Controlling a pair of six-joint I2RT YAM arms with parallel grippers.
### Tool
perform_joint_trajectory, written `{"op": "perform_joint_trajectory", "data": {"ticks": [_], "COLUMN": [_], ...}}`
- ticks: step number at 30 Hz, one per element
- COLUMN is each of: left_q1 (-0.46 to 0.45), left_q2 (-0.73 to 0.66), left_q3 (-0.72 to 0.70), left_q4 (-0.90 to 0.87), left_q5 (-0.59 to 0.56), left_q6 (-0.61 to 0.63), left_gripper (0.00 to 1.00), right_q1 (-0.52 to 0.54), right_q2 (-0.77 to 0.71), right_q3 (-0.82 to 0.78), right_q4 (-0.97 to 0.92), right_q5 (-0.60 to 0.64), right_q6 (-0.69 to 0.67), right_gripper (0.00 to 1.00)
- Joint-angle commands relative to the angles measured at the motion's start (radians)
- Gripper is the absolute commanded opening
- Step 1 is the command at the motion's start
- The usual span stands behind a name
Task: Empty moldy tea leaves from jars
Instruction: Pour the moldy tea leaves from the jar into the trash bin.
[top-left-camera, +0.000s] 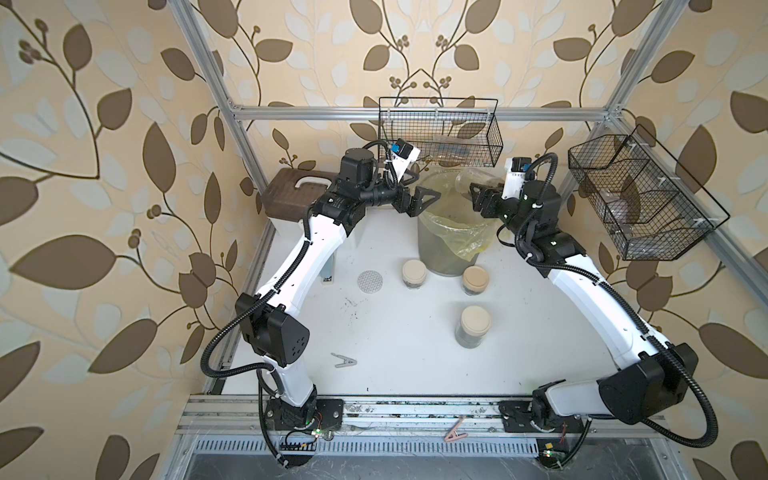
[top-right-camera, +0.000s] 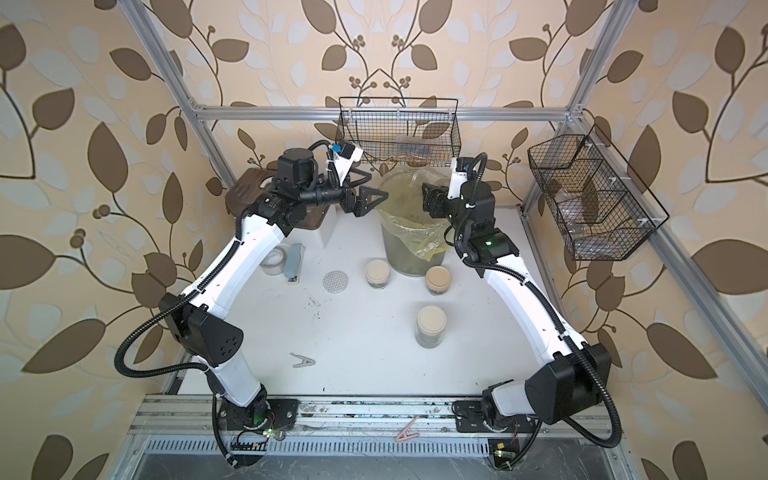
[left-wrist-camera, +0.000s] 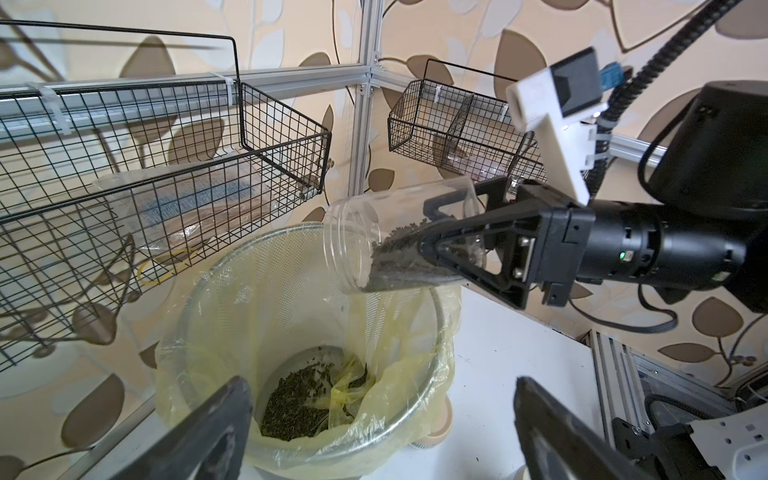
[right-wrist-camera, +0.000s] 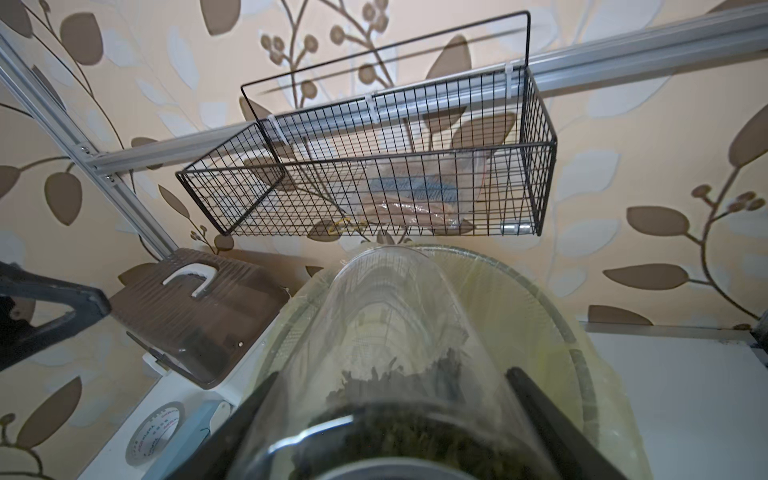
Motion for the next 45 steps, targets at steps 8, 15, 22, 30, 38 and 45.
{"op": "perform_joint_trajectory", "data": {"ticks": [8,15,22,30,38,45], "left_q1": [0.005,0.002,-0.003,-0.007,-0.011,-0.019], "left_q2": [-0.013,-0.01,-0.011,-0.016,-0.016,-0.011], "left_q3": [0.012,0.015,0.016,0.012,0.01,0.008], "left_q4": [0.021,0.027,0.026,0.023,0.023,-0.009], "left_q5": [0.008,0.009,0.009,0.002,-0.008,-0.021], "left_q6": [0.02,0.015,0.012,0.01,0.011,0.037], "left_gripper": [0.99,0.99,0.99,0.99,0.99,0.99], "right_q1": [0.021,0.031,0.029,0.001,0.008,0.023], "right_q2": [0.041,0.039,0.024,-0.017,0.036,0.113], "right_q3": [0.081,0.109,0.133,0.125,0.14,0.214], "right_q4": [-0.096,-0.117,-0.122,-0.071,-0.146,-0.258], "right_q5": [0.032,0.052,0.058,0.026,0.023,0.043], "right_q6": [-0.073,-0.096,-0.092,-0.016,-0.055,-0.104], "right_gripper": [0.47,0.47,0.47,0.47,0.47,0.47]}}
